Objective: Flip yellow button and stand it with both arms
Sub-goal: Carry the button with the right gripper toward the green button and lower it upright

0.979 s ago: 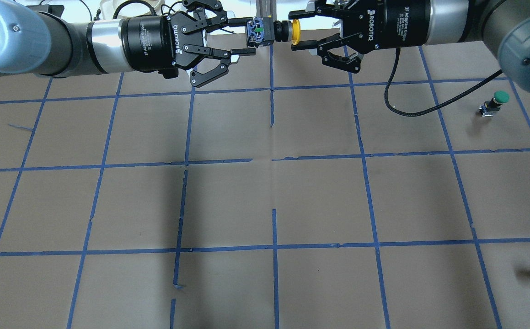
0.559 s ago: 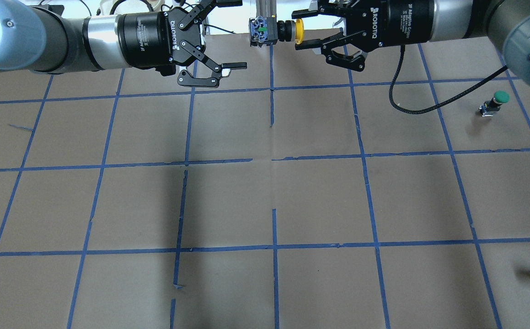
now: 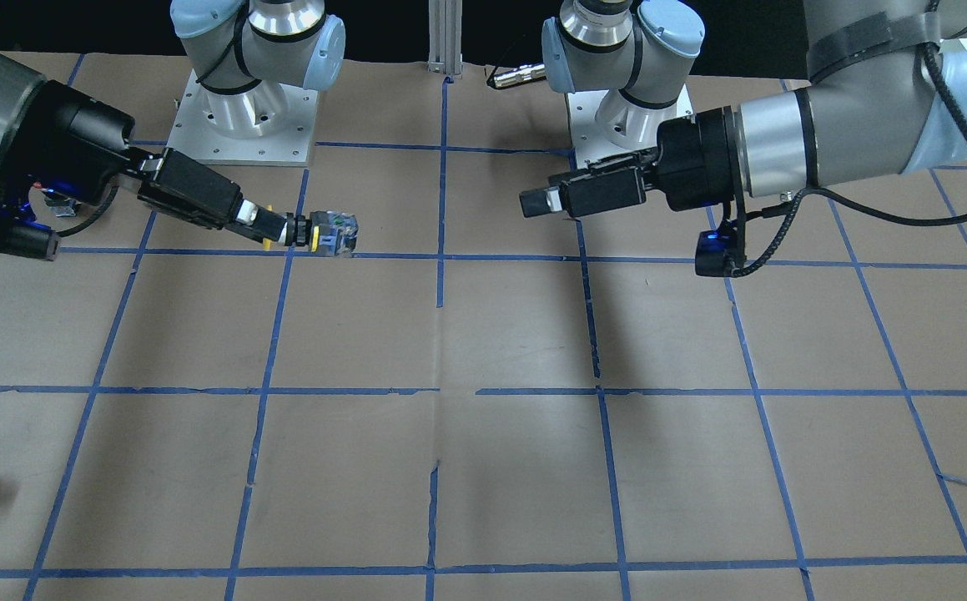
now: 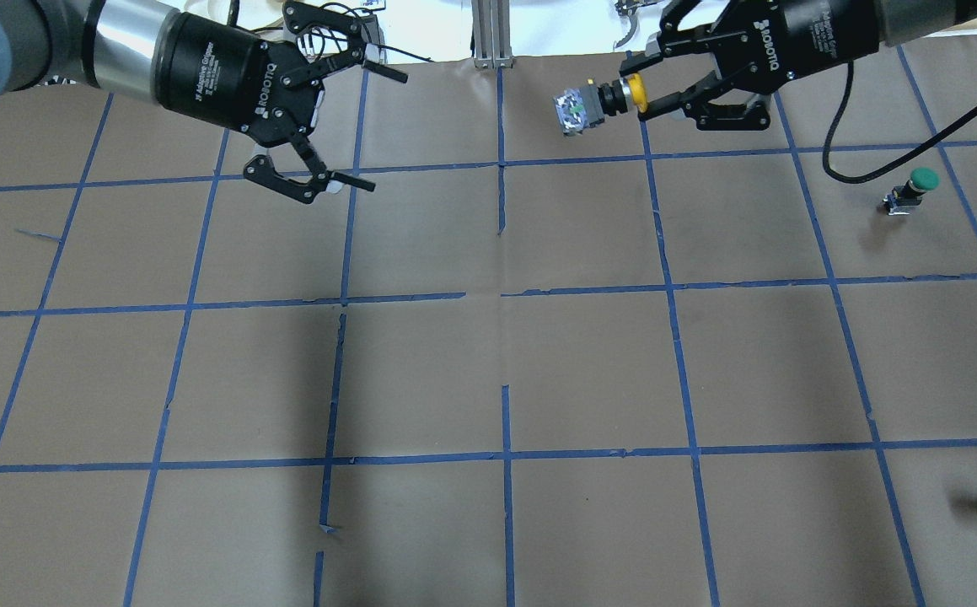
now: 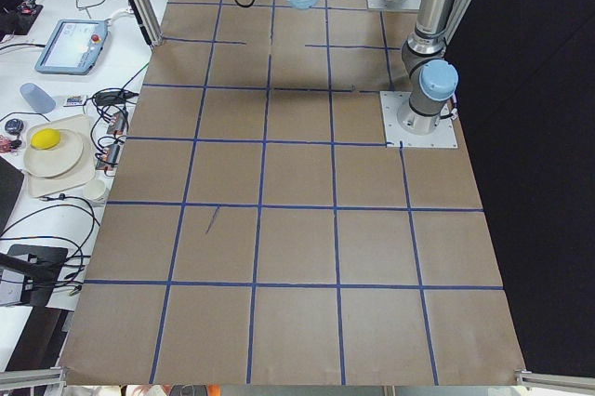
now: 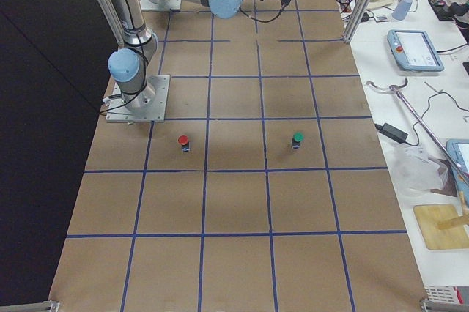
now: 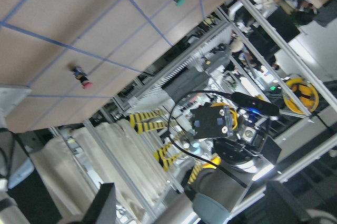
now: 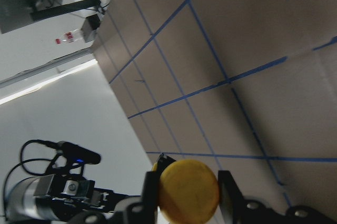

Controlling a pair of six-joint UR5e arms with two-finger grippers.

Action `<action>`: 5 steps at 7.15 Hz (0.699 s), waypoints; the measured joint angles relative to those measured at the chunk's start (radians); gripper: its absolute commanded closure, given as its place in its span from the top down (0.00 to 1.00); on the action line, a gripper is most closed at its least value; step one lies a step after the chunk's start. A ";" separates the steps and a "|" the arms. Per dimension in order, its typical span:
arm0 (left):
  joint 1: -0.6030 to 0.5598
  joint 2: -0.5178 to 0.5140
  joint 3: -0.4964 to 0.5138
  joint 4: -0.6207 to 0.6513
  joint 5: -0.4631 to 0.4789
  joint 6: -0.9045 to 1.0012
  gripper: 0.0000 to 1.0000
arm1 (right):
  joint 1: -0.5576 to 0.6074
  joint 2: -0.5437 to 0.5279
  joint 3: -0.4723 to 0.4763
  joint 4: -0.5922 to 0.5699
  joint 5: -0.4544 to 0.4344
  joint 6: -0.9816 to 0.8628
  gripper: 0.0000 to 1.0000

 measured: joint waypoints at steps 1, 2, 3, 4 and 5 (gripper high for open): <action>0.001 0.001 0.010 0.108 0.246 -0.032 0.99 | -0.007 0.000 0.000 -0.050 -0.181 -0.003 0.24; -0.001 0.002 0.024 0.164 0.449 -0.016 0.99 | -0.010 0.001 0.005 -0.091 -0.354 -0.013 0.23; -0.008 0.003 0.037 0.185 0.625 0.044 1.00 | -0.012 0.001 0.019 -0.127 -0.504 -0.033 0.21; -0.022 0.007 0.043 0.193 0.771 0.119 1.00 | -0.016 0.001 0.041 -0.167 -0.625 -0.074 0.21; -0.035 0.011 0.044 0.196 0.858 0.171 1.00 | -0.033 0.003 0.068 -0.207 -0.713 -0.159 0.20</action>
